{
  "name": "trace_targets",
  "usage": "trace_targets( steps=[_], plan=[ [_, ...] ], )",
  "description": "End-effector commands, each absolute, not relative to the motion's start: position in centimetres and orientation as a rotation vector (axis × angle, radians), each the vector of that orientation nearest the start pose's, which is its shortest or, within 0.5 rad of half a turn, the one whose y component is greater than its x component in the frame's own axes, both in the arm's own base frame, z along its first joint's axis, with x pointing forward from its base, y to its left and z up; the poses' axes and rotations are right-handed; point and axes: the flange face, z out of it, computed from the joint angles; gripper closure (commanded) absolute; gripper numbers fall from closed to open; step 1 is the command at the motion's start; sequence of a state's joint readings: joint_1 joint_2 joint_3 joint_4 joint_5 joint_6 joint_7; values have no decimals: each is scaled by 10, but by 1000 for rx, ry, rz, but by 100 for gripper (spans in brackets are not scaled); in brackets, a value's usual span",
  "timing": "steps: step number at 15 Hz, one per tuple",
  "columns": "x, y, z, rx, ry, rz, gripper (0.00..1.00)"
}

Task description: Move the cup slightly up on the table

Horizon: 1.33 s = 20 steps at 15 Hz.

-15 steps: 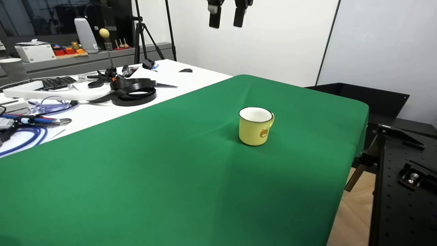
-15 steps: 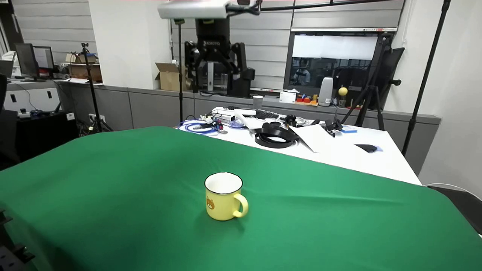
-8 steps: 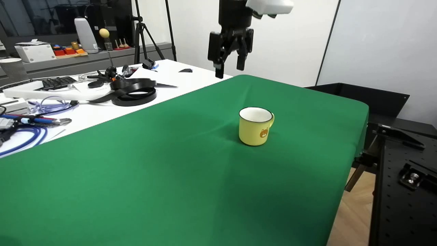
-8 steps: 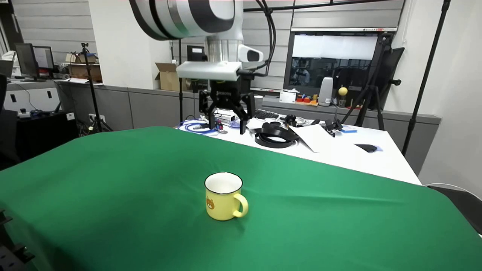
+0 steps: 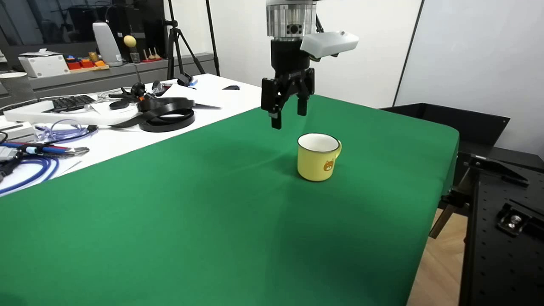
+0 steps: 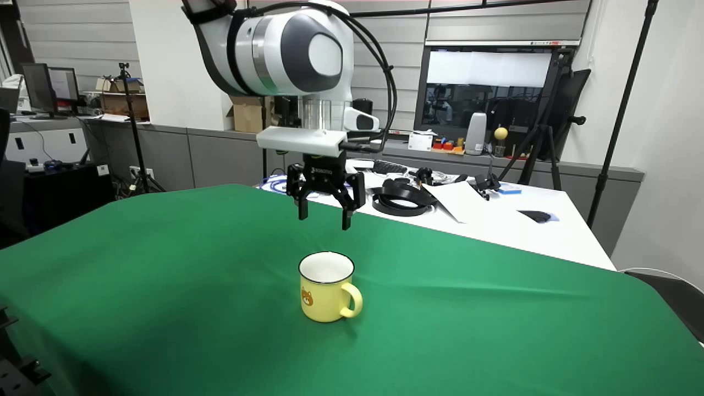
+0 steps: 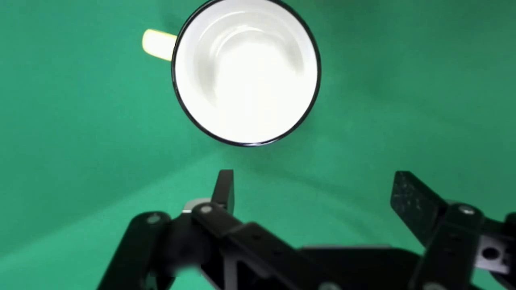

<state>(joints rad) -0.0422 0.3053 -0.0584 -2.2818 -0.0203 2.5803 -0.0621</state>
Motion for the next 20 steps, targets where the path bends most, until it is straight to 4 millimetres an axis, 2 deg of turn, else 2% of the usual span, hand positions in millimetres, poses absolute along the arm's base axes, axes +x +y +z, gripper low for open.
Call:
trace_targets(
  steps=[1,6,7,11,13,20],
  plan=[
    [539,-50,218,-3155,82,58,0],
    [541,-45,217,-3117,110,79,0],
    [533,-47,216,-3139,63,75,0],
    [535,-43,216,-3125,78,72,0],
    [534,-40,220,-3176,29,60,0],
    [509,-42,197,-3171,-13,78,0]
  ],
)
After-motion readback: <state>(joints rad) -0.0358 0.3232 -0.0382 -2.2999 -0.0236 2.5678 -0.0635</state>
